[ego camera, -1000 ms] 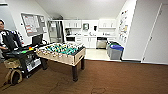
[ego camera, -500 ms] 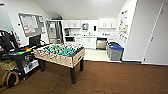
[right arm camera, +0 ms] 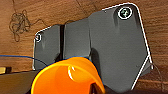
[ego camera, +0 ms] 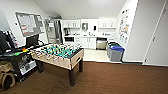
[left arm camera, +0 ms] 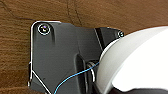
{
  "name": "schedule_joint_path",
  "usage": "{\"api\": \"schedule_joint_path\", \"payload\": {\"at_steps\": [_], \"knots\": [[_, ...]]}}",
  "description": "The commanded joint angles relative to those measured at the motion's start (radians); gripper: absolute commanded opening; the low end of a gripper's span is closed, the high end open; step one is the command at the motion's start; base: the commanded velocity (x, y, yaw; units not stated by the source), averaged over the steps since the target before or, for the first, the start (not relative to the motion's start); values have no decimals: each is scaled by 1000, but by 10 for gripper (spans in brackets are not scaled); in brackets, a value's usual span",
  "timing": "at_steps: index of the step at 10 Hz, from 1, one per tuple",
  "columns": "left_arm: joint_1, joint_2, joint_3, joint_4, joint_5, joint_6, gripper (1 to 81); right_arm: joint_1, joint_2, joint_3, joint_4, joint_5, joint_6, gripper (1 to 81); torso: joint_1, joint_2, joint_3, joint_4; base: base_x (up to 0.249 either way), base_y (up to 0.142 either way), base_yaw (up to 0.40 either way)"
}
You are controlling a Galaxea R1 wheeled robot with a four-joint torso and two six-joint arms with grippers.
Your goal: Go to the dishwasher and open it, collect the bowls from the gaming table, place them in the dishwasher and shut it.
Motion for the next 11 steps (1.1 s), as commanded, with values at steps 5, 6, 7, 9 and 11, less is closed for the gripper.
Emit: {"api": "schedule_joint_path", "payload": {"at_steps": [5,6,7,9,11], "knots": [[-35,-21,6,14,14,4,10,42,-5,7,-11,-39,-4,10,-1,0,0,0,152,0,0],[-35,-21,6,14,14,4,10,44,-5,7,-11,-39,-4,10,-1,0,0,0,152,0,0],[-35,-21,7,14,14,4,10,45,-4,7,-11,-39,-3,10,-1,0,0,0,152,0,0],[-35,-22,6,15,14,4,10,48,-4,7,-11,-39,-3,10,-1,0,0,0,152,0,0],[-36,-21,6,15,14,4,10,50,-4,7,-11,-39,-3,10,0,0,0,0,152,-32,0]]}}
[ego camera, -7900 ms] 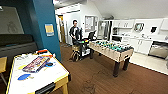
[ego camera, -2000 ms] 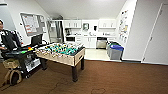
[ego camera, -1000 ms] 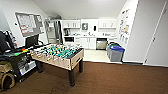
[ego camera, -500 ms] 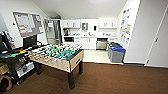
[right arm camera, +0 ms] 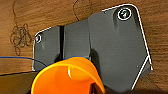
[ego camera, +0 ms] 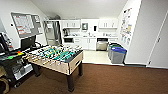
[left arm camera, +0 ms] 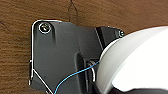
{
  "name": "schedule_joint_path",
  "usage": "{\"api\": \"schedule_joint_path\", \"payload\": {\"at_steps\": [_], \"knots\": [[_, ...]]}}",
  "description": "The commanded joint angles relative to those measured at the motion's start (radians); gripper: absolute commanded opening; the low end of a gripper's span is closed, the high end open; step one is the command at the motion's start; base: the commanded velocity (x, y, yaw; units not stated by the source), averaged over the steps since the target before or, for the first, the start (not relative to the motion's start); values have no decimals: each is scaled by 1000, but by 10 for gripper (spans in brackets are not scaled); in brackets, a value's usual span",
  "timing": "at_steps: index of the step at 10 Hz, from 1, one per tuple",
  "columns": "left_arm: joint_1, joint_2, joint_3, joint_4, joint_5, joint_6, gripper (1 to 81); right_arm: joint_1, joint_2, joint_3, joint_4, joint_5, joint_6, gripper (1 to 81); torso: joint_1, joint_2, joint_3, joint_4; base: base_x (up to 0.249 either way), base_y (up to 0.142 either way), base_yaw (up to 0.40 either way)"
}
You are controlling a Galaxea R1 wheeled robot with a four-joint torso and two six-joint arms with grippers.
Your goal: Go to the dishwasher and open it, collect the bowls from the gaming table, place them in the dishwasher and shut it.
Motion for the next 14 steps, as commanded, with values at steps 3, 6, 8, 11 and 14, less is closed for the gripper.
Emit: {"api": "schedule_joint_path", "payload": {"at_steps": [3,6,8,11,14], "knots": [[-40,-18,7,15,13,4,10,53,-8,7,-11,-39,-3,10,1,1,0,0,152,-74,0],[-42,-18,8,15,13,4,10,53,-9,7,-9,-39,-3,10,0,0,0,0,152,-75,0],[-42,-18,8,15,13,4,10,52,-9,7,-9,-39,-3,10,0,0,0,0,152,-82,0],[-40,-18,8,15,13,4,10,50,-9,7,-9,-39,-3,10,0,0,0,0,152,-84,0],[-40,-18,8,15,13,4,10,50,-11,7,-9,-39,-3,10,0,0,0,0,152,-28,0]]}}
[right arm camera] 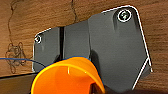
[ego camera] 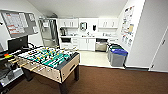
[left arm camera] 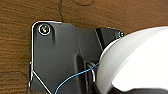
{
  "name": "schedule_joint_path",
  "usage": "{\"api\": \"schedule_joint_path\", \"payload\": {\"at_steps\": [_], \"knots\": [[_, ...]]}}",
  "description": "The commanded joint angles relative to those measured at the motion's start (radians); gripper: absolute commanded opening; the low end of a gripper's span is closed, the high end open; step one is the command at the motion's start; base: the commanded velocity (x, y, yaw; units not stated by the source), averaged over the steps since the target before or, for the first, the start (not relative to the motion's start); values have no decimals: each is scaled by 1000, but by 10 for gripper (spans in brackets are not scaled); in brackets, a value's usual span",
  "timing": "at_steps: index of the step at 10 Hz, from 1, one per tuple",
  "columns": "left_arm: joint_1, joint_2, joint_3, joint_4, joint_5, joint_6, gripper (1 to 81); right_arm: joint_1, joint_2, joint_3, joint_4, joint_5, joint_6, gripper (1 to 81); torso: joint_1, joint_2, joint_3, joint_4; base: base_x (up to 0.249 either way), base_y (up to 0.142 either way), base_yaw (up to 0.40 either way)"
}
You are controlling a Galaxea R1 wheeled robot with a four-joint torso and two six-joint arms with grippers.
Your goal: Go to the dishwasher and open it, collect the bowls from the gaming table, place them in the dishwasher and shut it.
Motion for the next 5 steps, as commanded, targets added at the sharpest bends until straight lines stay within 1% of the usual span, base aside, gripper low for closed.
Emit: {"api": "schedule_joint_path", "payload": {"at_steps": [1,5], "knots": [[-34,-20,8,15,13,4,10,44,-8,7,-9,-38,-3,10,0,0,0,0,152,0,0],[-34,-15,3,15,13,4,10,45,-8,7,-9,-38,-3,10,0,0,0,0,152,0,0]]}}
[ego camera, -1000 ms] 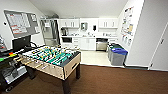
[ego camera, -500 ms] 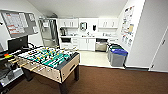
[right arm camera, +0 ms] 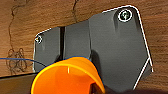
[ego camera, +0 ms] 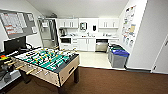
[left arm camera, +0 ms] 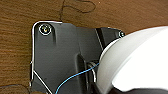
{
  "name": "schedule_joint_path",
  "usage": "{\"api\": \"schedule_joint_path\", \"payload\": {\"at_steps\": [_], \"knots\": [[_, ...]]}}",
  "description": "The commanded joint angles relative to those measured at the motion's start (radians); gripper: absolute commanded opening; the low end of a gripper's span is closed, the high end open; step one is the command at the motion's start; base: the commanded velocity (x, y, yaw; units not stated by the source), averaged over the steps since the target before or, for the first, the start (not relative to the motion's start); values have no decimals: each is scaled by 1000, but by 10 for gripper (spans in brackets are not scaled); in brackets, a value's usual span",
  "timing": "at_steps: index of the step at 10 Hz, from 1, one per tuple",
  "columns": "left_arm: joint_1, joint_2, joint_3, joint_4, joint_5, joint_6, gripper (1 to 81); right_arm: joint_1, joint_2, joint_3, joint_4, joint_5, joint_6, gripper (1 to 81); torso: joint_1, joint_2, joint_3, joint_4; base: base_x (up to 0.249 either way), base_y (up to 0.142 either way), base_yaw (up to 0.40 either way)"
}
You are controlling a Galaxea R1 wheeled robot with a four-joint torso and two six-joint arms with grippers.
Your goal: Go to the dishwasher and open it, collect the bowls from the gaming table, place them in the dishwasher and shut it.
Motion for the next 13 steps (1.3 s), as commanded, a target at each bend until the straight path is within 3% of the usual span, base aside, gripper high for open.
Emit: {"api": "schedule_joint_path", "payload": {"at_steps": [1,5,13], "knots": [[-35,-13,4,15,13,4,10,45,-9,6,-9,-39,-3,10,0,0,0,0,152,0,0],[-35,-13,4,15,13,4,10,47,-9,6,-10,-39,-3,10,0,0,0,0,158,0,0],[-35,-10,5,15,12,4,10,47,-11,6,-9,-39,-3,10,0,0,0,0,169,-58,0]]}}
